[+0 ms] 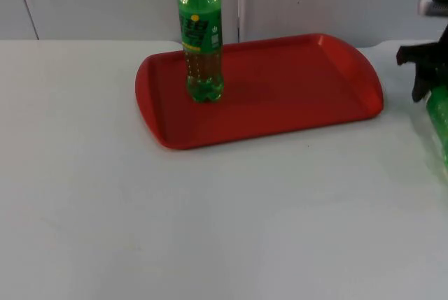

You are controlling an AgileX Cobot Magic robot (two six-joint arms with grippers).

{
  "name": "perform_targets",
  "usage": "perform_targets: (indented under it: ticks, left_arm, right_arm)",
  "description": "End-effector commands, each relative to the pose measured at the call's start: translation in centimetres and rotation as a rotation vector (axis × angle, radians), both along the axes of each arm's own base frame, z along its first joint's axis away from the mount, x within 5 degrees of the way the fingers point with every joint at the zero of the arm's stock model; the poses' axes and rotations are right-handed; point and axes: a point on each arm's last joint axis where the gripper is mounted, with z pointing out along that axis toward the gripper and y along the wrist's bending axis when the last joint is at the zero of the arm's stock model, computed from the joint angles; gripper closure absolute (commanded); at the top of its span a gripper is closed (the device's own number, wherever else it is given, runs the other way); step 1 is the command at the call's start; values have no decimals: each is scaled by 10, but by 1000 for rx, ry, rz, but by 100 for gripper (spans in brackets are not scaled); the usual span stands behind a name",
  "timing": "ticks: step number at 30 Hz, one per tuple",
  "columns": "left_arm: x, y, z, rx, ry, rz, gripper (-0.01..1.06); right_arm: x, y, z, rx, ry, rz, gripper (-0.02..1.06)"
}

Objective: Place the bottle upright on the tray.

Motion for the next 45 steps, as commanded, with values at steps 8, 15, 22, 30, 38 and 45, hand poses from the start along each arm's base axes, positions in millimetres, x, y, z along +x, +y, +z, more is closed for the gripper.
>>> perform_targets:
  ticks: [8, 15, 22, 30, 38, 45]
  left_arm:
    - [0, 0, -1, 3, -3, 0, 0]
    - [0, 0, -1, 3, -3, 0, 0]
    - [0, 0, -1, 3, -3, 0, 0]
    - [0, 0, -1, 3, -3, 0, 0]
    - [0, 0, -1, 3, -3, 0, 0]
    - [0, 0, -1, 3, -3, 0, 0]
  right_arm:
    - [-9, -3, 89, -11, -196, 65, 105]
    - [-19, -3, 130, -19, -289, 109, 105]
    - [-32, 12, 185, 116, -489, 242, 105]
    - [-51, 48, 216, 90, -725, 428, 105]
    - [-69, 89, 207, 60, -912, 457, 105]
    - [-87, 127, 183, 58, -1064, 454, 105]
